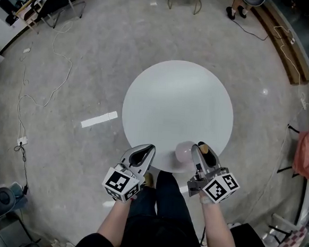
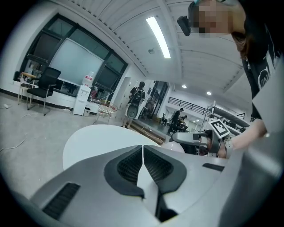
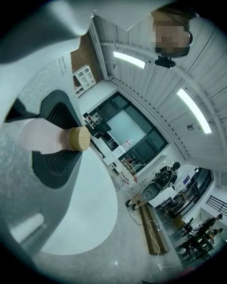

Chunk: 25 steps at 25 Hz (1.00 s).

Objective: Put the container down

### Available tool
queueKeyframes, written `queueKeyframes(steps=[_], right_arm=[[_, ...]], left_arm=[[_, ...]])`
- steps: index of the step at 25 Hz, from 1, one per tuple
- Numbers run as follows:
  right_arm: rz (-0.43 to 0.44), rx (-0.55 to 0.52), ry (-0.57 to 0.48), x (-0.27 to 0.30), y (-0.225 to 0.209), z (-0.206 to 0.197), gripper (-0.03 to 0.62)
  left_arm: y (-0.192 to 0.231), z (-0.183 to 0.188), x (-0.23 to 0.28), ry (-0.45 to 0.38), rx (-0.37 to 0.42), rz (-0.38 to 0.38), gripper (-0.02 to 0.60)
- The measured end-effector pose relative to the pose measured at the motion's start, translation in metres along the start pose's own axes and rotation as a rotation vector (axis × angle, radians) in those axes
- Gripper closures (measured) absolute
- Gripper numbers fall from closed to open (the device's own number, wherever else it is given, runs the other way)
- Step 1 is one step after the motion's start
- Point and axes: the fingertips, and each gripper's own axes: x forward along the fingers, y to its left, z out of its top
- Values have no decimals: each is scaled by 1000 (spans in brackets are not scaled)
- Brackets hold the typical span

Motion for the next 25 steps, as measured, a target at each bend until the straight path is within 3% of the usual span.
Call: queueKeyframes(steps=[7,25], right_arm=[[11,-40,28,25,-14,4,456],[62,-275,141,81,-29,6,456]], left_arm=[[11,-2,19,6,-15,16,566],[30,-4,62,19,-63,41,566]])
